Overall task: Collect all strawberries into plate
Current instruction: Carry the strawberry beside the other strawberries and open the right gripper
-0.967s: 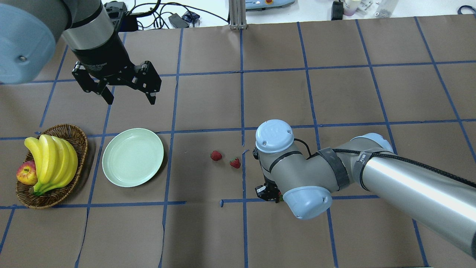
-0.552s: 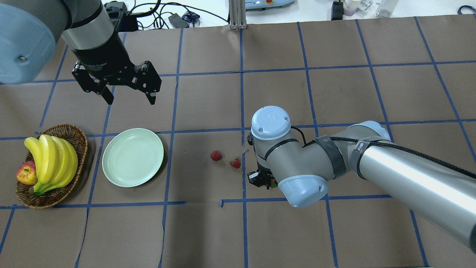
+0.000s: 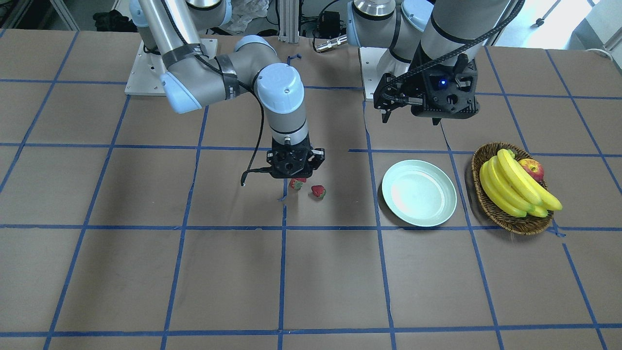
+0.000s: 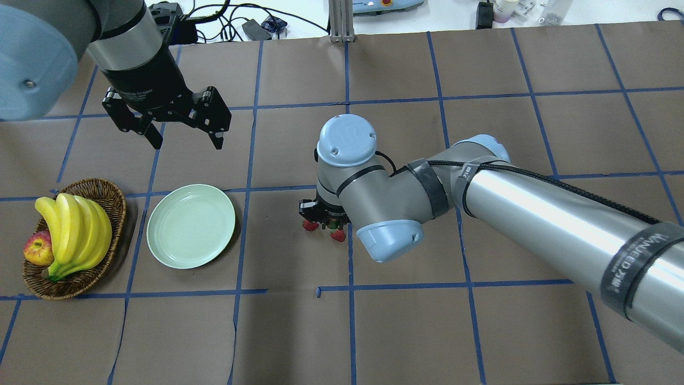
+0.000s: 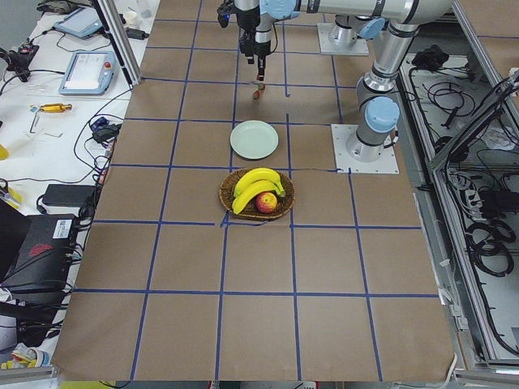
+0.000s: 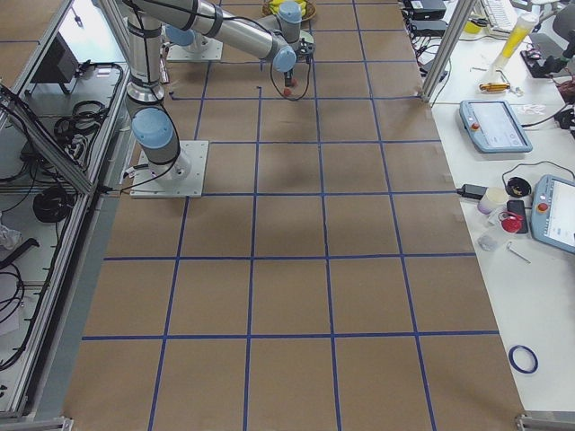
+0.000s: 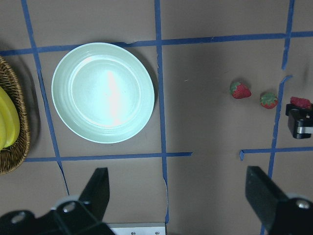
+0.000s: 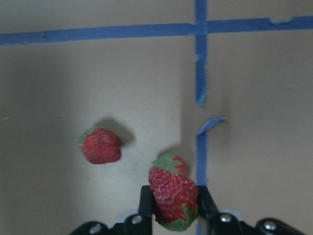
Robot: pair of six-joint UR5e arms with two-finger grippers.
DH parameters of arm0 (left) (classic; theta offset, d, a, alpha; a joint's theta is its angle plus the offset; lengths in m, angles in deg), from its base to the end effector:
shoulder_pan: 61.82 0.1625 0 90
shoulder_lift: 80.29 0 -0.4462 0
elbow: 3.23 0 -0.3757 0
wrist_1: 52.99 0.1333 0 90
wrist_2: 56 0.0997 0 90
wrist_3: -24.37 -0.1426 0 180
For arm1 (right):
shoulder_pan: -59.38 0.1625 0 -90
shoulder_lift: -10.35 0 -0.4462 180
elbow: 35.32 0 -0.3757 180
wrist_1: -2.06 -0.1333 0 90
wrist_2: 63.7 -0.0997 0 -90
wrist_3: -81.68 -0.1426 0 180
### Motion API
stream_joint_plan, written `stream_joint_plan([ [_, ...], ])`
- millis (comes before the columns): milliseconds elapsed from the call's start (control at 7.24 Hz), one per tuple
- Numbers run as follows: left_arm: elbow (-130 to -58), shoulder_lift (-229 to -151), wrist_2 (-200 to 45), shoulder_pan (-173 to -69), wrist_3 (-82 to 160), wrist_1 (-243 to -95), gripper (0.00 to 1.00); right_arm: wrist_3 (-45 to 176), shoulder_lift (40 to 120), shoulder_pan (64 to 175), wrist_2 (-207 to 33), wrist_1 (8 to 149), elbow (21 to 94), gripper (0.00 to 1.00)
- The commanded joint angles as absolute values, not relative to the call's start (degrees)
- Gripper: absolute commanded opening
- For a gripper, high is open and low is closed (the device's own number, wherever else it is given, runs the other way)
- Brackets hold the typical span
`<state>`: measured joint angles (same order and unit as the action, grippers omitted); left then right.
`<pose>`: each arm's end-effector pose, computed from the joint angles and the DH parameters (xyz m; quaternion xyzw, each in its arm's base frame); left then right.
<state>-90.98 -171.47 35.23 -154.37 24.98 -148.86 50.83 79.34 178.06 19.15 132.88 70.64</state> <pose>-0.1511 -0.4660 0.4652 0.0174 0.9989 0.0416 0.0119 0.4056 -0.4268 0.2186 0.0168 0.9974 0.0018 0.0707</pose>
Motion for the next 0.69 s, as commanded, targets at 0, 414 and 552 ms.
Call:
stream_joint_plan([
  [0,-90.95,-171.35,35.23,-154.37,24.98,-148.88,1.0,44.51,75.49,184.08,19.45,133.19,66.98,0.0],
  [414,-90.95,-171.35,35.23,-154.37,24.98,-148.88,1.0,44.32,72.5,184.09,18.66,133.1,67.07,0.3],
  [552,-90.95,-171.35,35.23,-154.37,24.98,-148.88,1.0,44.32,72.75,184.09,19.44,133.02,67.07,0.99],
])
